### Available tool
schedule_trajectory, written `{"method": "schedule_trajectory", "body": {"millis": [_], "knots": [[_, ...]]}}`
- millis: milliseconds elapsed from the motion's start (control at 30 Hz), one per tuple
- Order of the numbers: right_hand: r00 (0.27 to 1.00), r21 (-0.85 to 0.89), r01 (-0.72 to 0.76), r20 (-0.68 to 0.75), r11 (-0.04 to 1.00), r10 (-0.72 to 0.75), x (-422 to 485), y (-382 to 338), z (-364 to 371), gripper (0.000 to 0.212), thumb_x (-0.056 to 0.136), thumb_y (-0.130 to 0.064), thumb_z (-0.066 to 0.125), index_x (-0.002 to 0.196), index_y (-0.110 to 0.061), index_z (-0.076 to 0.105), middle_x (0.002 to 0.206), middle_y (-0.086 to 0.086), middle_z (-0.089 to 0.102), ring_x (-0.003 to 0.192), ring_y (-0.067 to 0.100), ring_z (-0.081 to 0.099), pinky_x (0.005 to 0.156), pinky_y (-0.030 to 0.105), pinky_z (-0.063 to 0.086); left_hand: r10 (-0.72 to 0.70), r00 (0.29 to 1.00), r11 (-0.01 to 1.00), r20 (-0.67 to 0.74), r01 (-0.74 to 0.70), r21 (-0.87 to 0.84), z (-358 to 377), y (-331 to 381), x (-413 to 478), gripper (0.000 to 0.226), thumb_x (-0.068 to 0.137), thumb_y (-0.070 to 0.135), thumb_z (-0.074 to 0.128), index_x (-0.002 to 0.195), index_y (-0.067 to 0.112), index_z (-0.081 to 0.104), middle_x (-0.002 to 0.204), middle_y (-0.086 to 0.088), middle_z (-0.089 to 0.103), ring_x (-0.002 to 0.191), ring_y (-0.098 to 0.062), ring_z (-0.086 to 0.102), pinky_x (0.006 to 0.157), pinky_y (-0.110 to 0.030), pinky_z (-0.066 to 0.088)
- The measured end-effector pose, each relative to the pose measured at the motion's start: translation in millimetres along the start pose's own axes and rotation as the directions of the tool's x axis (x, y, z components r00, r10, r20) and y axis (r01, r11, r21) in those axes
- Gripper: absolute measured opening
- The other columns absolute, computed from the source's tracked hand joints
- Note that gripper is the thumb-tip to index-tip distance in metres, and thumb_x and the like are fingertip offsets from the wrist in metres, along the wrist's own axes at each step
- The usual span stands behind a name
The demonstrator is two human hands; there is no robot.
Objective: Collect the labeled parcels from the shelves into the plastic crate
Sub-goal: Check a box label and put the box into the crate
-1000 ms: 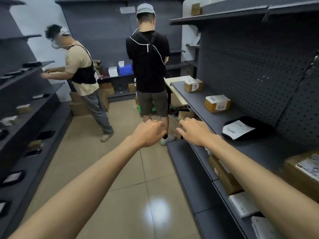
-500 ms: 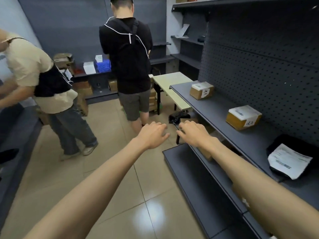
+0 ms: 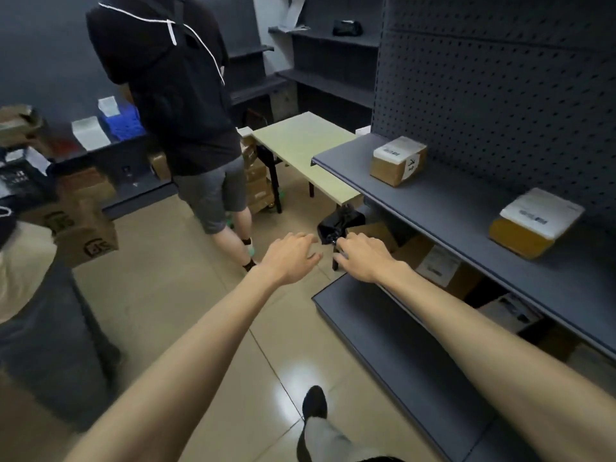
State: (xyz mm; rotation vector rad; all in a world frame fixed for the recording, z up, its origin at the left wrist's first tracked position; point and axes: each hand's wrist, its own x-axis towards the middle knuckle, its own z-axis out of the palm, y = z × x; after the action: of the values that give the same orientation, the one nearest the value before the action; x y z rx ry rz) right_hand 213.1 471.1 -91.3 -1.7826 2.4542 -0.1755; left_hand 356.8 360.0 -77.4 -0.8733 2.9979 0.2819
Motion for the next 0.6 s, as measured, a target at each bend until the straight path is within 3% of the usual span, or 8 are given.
{"method": "schedule_trajectory", "body": {"millis": [167,300,600], "knots": [[0.996,0.076,-0.086,0.012,0.993,0.085,105.7,11.8,18.4,0.035,0.102,-0.038,0.040,0.120,-0.014,0.057,0.118,0.010,0.060,0.107,0.031,0.059,0.085,0.045,0.050,0.052,0.996,0.998,0.066,-0.055,0.039,-2.0,-58.8,89.3,0.046,0.103,0.047,0.044,0.141,0.023,0.050,0.138,-0.006,0.059,0.127,-0.026,0.054,0.099,-0.043,0.049],[0.989,0.114,-0.147,-0.010,0.982,0.150,178.0,19.5,31.4,0.034,0.102,-0.036,0.039,0.117,-0.013,0.058,0.118,0.011,0.060,0.107,0.032,0.058,0.081,0.042,0.045,0.088,0.985,0.990,0.148,-0.103,0.095,-8.8,-113.7,156.9,0.048,0.103,0.048,0.043,0.141,0.020,0.051,0.138,-0.006,0.060,0.127,-0.028,0.054,0.098,-0.043,0.048],[0.905,0.213,-0.426,0.113,0.879,0.411,249.1,44.3,73.6,0.033,0.103,-0.034,0.037,0.116,-0.010,0.057,0.121,0.015,0.057,0.112,0.035,0.054,0.085,0.043,0.044,0.222,0.927,0.962,0.302,-0.258,0.084,29.2,-159.3,284.5,0.045,0.104,0.048,0.041,0.137,0.020,0.054,0.133,-0.007,0.062,0.123,-0.030,0.056,0.093,-0.042,0.046]]}}
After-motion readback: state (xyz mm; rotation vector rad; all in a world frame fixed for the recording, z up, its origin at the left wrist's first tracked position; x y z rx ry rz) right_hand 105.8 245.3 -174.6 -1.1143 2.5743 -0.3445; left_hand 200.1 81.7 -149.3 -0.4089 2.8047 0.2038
